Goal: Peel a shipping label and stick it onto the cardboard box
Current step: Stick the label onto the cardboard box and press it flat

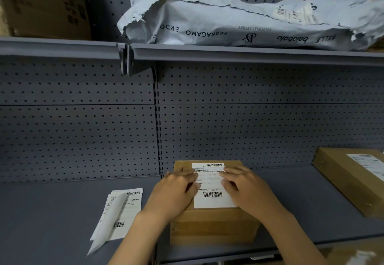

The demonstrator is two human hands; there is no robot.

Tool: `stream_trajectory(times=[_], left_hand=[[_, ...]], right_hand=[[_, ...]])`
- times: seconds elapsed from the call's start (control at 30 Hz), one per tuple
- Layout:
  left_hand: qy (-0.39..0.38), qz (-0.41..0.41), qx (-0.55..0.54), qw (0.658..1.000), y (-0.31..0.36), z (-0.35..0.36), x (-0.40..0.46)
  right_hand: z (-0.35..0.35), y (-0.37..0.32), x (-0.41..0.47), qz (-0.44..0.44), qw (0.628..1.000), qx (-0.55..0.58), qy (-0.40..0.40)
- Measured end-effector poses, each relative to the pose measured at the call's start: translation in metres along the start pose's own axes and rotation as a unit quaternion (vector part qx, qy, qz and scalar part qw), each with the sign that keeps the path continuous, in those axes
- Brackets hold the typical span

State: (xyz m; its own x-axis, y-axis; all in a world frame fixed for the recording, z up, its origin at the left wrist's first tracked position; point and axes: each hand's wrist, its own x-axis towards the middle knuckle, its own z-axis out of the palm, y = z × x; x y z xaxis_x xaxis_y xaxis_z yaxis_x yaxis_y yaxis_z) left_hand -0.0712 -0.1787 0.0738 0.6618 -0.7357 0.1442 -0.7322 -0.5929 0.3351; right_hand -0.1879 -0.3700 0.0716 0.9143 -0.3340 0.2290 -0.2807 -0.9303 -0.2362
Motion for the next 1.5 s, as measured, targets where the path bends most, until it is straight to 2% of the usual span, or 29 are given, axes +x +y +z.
stream_trajectory(times=[0.2, 0.33, 0.47, 0.67, 0.83, 1.07, 1.2, 1.5], left_hand=[[0.012, 0.004, -0.003, 1.0, 0.006, -0.002, -0.003], [0.042, 0.038, -0.036, 0.998, 0.02, 0.003, -0.003], [0.029, 0.054, -0.018, 0.998, 0.023, 0.012, -0.005], [0.012, 0.034, 0.006, 0.999, 0.013, 0.008, -0.016], [0.02, 0.008, -0.042, 0.999, 0.001, 0.004, -0.021], [0.058, 0.031, -0.026, 0.997, 0.014, 0.003, -0.018], [0.045, 0.042, -0.026, 0.998, 0.019, 0.01, -0.018], [0.047, 0.003, -0.039, 0.998, -0.007, 0.01, -0.023]], right_hand=[[-0.004, 0.006, -0.003, 0.008, 1.0, 0.005, 0.016], [0.001, -0.016, -0.002, -0.031, 0.998, 0.041, 0.033], [0.011, -0.035, -0.008, -0.075, 0.996, 0.039, 0.027], [0.006, -0.024, -0.016, -0.003, 0.999, 0.026, 0.038], [-0.003, -0.003, -0.024, 0.038, 0.998, 0.015, 0.047], [-0.002, -0.025, -0.022, -0.005, 0.996, 0.052, 0.078], [0.008, -0.044, -0.024, -0.049, 0.996, 0.051, 0.057], [0.004, -0.016, -0.039, 0.006, 0.994, 0.022, 0.105]])
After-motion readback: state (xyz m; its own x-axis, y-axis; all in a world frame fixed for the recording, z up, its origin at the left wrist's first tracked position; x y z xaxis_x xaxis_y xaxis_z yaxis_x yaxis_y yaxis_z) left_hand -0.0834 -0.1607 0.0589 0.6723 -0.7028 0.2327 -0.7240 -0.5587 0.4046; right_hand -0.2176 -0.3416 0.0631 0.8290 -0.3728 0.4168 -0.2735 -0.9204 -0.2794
